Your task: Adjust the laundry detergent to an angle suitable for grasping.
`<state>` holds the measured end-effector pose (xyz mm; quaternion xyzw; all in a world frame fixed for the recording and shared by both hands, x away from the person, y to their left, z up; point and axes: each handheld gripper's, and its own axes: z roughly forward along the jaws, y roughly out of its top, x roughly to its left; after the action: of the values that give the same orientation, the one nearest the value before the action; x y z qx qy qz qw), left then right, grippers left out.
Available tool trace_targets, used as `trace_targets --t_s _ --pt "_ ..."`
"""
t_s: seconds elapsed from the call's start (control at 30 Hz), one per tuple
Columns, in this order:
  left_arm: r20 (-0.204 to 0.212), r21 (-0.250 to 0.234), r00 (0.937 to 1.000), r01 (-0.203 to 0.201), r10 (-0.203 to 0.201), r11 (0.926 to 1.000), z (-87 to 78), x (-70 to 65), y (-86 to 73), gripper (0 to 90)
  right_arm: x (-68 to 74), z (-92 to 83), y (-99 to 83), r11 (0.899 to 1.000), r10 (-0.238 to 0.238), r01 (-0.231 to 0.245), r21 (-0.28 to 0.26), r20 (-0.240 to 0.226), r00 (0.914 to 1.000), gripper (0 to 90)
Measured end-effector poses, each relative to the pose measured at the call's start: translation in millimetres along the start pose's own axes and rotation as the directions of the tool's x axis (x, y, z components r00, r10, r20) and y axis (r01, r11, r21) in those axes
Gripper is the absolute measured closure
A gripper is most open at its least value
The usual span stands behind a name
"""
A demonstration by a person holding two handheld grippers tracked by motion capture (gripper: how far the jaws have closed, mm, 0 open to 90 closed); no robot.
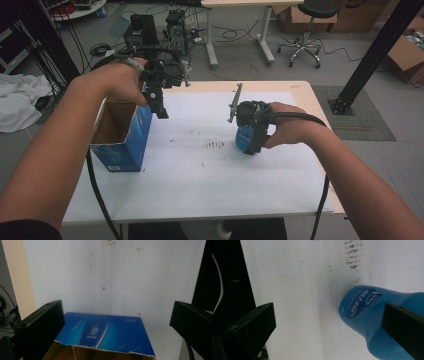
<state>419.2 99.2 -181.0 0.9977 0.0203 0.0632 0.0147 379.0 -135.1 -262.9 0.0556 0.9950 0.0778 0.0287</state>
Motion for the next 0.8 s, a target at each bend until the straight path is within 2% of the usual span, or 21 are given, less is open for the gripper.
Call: trace_targets --t_s 0.13,0.2,0.37,0.8 --pt "0.001 -0.008 1.0000 -0.002 0.002 1.0000 -0.9 -1.3 -0.5 0.1 -0.2 0.8 -0.3 1.000 -0.004 0.004 0.001 -0.004 1.0000 0.0" --pt "-0.004 0.005 1.0000 0.000 0.000 1.0000 -1.9 -1.8 -0.8 0.1 -0.5 0.8 -0.4 1.000 -0.001 0.001 0.000 -0.007 1.0000 0.0" --pt "-0.005 -0.013 1.0000 0.008 -0.009 0.9999 -5.0 -1.8 -0.8 0.1 2.1 -3.6 -1.2 1.000 -0.012 0.012 0.004 -0.003 0.9999 0.0" --pt "-0.006 0.004 1.0000 0.001 -0.001 1.0000 -1.7 -1.2 0.8 0.1 -0.4 -3.0 -0.9 1.000 -0.004 0.004 -0.001 0.007 1.0000 0.0"
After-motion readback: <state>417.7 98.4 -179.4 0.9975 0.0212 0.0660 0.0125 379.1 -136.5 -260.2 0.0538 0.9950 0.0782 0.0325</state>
